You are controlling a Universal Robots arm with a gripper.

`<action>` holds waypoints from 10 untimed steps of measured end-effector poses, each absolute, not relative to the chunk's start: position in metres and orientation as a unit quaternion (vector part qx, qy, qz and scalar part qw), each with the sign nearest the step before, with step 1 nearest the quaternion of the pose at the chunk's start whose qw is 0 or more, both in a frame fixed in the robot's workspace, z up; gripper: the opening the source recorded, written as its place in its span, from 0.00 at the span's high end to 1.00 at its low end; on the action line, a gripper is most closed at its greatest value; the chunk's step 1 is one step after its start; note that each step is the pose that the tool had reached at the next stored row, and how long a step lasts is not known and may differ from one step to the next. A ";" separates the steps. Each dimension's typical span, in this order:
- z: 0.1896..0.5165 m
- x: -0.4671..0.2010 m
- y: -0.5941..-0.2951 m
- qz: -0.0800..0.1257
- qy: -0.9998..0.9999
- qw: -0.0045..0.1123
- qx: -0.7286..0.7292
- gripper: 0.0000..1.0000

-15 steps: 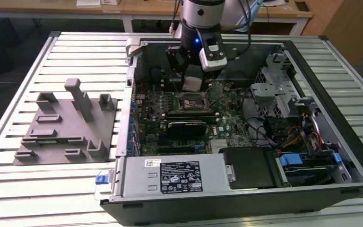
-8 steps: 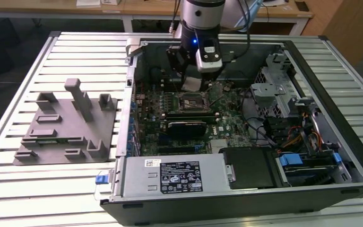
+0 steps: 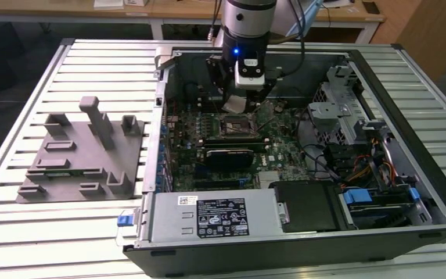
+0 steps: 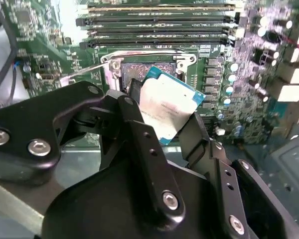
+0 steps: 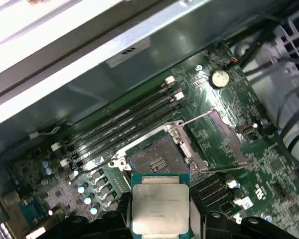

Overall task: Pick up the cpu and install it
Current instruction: 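Place the cpu into insertion slot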

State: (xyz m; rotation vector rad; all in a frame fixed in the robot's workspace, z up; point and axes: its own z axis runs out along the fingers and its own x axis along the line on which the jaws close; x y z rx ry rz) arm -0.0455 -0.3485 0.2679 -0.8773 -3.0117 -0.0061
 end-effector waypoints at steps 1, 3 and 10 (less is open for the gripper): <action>0.268 -0.046 -0.349 -0.002 -0.958 0.002 -0.288 0.46; 0.267 -0.046 -0.349 -0.002 -0.952 0.002 -0.305 0.46; 0.265 -0.046 -0.349 -0.001 -0.931 0.002 -0.365 0.46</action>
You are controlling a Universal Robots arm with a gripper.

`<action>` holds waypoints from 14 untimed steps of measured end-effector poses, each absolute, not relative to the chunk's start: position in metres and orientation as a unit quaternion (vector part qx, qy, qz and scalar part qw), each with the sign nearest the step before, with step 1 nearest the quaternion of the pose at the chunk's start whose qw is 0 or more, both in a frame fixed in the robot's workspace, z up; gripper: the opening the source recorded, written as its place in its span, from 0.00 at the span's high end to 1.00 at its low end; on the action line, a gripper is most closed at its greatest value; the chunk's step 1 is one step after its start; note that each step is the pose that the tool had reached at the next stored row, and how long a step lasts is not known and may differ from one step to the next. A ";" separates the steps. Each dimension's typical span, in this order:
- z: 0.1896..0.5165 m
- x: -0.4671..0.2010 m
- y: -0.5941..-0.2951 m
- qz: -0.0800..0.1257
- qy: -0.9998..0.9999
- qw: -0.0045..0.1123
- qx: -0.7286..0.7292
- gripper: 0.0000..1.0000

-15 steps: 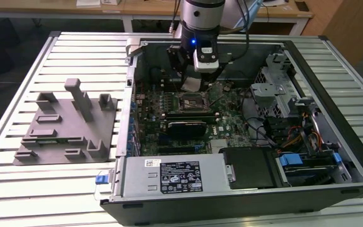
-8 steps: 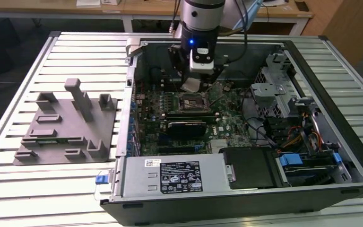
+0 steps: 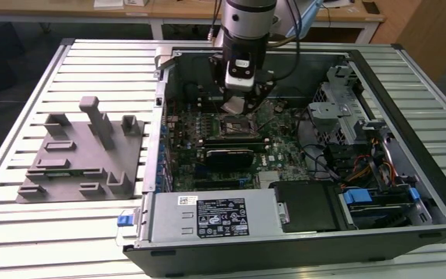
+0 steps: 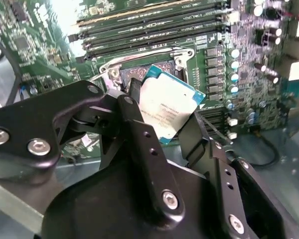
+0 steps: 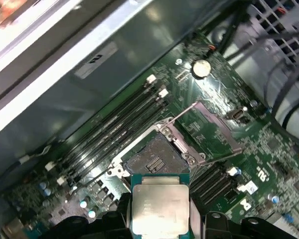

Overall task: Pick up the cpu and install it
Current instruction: 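Place the cpu into insertion slot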

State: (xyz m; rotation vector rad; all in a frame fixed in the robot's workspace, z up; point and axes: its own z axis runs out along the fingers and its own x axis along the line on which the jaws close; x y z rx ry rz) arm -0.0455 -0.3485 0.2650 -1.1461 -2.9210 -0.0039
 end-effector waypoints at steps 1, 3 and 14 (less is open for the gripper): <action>0.265 -0.046 -0.349 -0.001 -0.928 0.002 -0.373 0.46; 0.264 -0.046 -0.349 -0.001 -0.920 0.002 -0.391 0.46; 0.261 -0.046 -0.349 -0.001 -0.877 0.001 -0.481 0.46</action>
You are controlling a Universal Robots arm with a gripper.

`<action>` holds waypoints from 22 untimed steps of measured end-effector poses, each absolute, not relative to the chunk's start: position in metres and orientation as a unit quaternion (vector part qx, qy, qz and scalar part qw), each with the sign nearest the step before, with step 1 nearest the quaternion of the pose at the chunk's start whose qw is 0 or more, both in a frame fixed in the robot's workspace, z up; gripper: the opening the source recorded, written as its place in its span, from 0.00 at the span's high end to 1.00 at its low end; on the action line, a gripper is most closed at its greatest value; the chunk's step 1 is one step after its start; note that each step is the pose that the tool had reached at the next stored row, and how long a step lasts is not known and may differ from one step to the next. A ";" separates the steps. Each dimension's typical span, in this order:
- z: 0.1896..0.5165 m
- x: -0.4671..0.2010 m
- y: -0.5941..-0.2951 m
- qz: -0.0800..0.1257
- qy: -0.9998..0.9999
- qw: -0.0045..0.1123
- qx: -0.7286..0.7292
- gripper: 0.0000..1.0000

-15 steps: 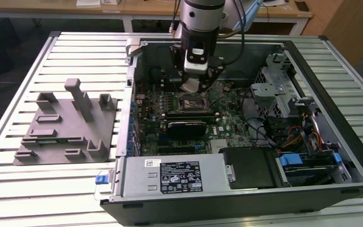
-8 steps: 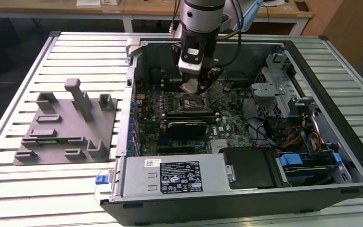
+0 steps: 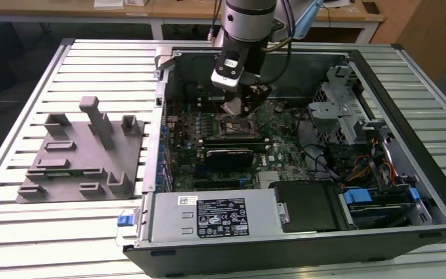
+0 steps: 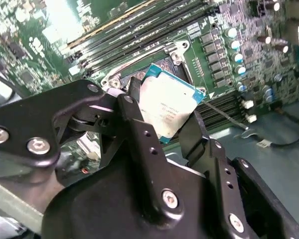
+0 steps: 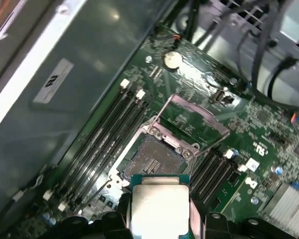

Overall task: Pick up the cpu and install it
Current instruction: 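Place the cpu into insertion slot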

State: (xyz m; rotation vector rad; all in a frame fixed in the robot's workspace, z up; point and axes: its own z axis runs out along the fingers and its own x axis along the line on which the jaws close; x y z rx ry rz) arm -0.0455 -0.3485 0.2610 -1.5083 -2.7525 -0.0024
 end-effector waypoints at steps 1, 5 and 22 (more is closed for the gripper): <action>0.261 -0.046 -0.349 -0.001 -0.873 0.001 -0.488 0.46; 0.259 -0.046 -0.349 -0.001 -0.854 0.001 -0.520 0.46; 0.253 -0.046 -0.349 0.000 -0.781 -0.011 -0.625 0.46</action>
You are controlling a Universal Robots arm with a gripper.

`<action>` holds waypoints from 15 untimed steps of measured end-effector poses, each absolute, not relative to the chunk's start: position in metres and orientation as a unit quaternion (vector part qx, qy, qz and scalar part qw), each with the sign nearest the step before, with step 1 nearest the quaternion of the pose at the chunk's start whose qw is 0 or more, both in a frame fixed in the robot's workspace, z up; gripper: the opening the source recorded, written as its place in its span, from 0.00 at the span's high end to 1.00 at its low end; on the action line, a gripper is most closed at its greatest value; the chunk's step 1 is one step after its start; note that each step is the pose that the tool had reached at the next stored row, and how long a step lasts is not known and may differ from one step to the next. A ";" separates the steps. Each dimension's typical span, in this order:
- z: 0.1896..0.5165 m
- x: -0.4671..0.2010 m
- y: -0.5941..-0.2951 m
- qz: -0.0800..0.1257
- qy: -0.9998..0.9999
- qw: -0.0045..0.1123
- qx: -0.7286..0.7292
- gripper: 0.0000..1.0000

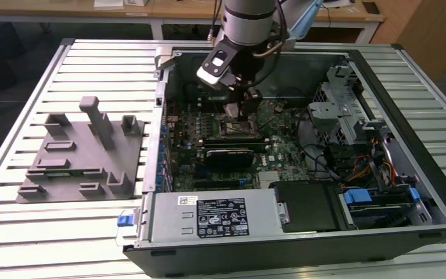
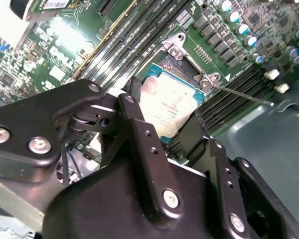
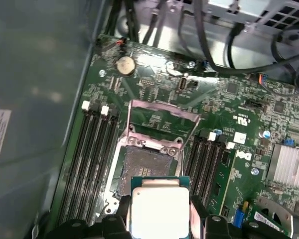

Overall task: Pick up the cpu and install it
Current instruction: 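Place the cpu into insertion slot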

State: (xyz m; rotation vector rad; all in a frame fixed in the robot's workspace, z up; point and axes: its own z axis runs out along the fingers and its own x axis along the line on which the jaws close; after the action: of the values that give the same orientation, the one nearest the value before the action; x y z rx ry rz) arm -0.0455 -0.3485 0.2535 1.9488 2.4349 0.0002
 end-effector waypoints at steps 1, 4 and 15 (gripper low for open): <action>0.253 -0.046 -0.349 0.000 0.777 0.012 0.630 0.46; 0.252 -0.046 -0.349 0.001 0.764 0.013 0.645 0.46; 0.247 -0.046 -0.349 0.002 0.716 0.015 0.698 0.46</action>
State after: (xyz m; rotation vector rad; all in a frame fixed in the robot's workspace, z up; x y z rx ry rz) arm -0.0457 -0.3486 0.2473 2.1705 2.2282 0.0067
